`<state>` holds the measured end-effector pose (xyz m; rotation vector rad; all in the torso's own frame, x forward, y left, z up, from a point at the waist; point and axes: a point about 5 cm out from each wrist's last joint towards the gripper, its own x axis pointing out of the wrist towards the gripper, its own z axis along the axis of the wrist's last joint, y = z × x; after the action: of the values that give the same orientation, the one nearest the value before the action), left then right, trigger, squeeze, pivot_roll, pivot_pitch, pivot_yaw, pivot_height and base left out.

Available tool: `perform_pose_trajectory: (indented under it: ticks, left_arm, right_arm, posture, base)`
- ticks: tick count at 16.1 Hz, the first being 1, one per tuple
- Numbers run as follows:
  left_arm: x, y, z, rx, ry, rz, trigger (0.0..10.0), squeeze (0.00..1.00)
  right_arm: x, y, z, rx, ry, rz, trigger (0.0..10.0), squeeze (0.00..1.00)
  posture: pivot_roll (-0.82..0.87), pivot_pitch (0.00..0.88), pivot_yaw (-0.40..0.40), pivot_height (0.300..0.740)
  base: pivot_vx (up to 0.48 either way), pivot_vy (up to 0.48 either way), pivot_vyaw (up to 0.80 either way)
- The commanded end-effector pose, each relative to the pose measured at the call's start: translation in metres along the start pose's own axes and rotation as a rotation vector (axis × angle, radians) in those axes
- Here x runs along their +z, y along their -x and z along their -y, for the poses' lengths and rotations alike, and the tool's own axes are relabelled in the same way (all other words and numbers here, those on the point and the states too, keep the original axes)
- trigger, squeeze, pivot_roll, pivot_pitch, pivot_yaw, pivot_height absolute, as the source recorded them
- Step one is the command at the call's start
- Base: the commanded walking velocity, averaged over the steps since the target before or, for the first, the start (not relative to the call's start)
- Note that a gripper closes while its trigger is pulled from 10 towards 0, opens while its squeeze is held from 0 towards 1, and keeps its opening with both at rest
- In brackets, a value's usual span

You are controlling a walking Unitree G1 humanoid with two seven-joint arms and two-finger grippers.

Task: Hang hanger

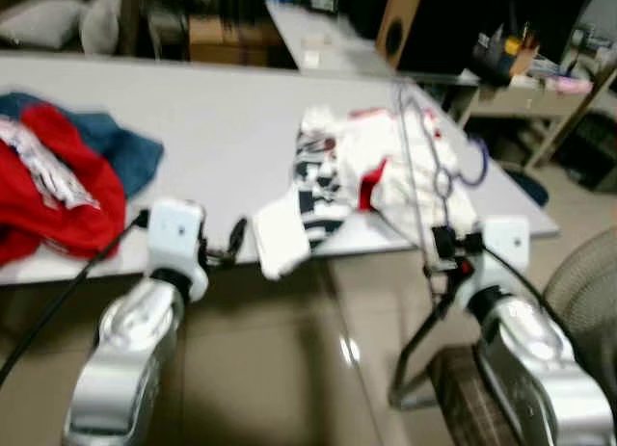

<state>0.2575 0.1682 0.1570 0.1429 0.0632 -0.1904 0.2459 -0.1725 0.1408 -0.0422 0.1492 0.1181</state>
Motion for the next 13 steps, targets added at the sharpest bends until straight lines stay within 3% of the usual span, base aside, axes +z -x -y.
perform_pose_trajectory:
  ticks: [1, 3, 5, 11, 12, 13]
  left_arm:
    - [0.006, -0.001, -0.003, 0.0, -0.015, 0.021, 10.0, 0.0]
    - [0.006, -0.002, -0.003, -0.009, -0.022, 0.02, 10.0, 0.0]
    - [0.003, -0.002, 0.003, -0.056, -0.007, 0.011, 10.0, 0.0]
    - [-0.005, 0.001, 0.013, -0.116, 0.051, 0.005, 10.0, 0.0]
    - [-0.005, 0.001, 0.014, -0.121, 0.05, 0.007, 10.0, 0.96]
    - [-0.005, 0.0, 0.018, -0.136, 0.04, 0.02, 10.0, 1.0]
  right_arm:
    - [0.001, 0.002, 0.0, -0.012, 0.003, -0.002, 10.0, 0.0]
    - [-0.001, 0.005, 0.003, -0.03, -0.016, -0.014, 10.0, 0.0]
    - [-0.002, 0.007, 0.005, -0.041, -0.004, -0.02, 10.0, 0.0]
    - [-0.002, 0.013, 0.015, -0.046, 0.031, -0.04, 10.0, 0.0]
    - [-0.002, 0.014, 0.016, -0.042, 0.034, -0.046, 10.0, 0.0]
    - [-0.003, 0.018, 0.018, -0.036, 0.049, -0.059, 10.0, 0.0]
  posture:
    - [-0.05, 0.0, -0.112, 0.74]
    - [-0.06, 0.0, -0.101, 0.74]
    - [-0.07, 0.0, -0.088, 0.74]
    - [-0.09, 0.0, -0.087, 0.74]
    - [-0.09, 0.0, -0.087, 0.74]
    - [-0.11, 0.0, -0.07, 0.74]
  base:
    - [0.0, 0.48, 0.0]
    - [0.0, 0.48, -0.6]
    - [0.0, 0.0, -0.8]
    - [0.0, 0.0, 0.0]
    - [0.0, 0.0, 0.0]
    - [0.0, 0.0, 0.0]
